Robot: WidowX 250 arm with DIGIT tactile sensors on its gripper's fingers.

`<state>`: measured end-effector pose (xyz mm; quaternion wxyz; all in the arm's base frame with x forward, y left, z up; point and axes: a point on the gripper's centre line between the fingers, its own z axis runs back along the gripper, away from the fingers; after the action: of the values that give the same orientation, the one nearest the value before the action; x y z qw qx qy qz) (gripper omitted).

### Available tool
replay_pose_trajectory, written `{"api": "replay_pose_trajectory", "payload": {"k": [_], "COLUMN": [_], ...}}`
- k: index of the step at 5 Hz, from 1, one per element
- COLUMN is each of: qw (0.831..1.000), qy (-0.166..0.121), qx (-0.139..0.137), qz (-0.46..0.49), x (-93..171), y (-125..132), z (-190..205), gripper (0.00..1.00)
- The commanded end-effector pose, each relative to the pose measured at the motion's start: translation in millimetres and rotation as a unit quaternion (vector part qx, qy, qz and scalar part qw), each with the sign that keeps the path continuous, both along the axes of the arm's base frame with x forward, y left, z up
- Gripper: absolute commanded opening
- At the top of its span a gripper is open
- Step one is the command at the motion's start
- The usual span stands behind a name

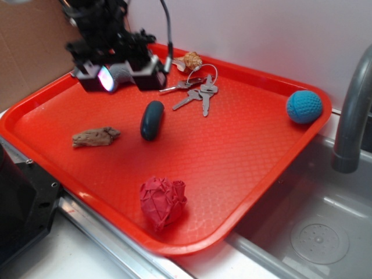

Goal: Grab the plastic pickle.

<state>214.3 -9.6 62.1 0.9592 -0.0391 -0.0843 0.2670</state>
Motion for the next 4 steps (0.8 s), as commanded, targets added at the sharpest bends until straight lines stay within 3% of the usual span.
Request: {"api": "replay_pose_trajectory", "payload": {"k": [1, 2, 3, 4], "qw": [1.000, 0.999, 0.999, 0.996], "qy": [0.026, 0.028, 0.035, 0.019], "qx": [-0.001, 0.015, 0.020, 0.021], "qz": [0.002, -0.012, -0.034, -0.081], "x": [26.2, 3.0, -7.8, -23.2], "y": [-14.0, -29.6, -30.7, -23.1], "z": [-39.4, -44.2, -39.1, 8.9], "gripper": [1.00, 1.00, 0.00, 0.00]}}
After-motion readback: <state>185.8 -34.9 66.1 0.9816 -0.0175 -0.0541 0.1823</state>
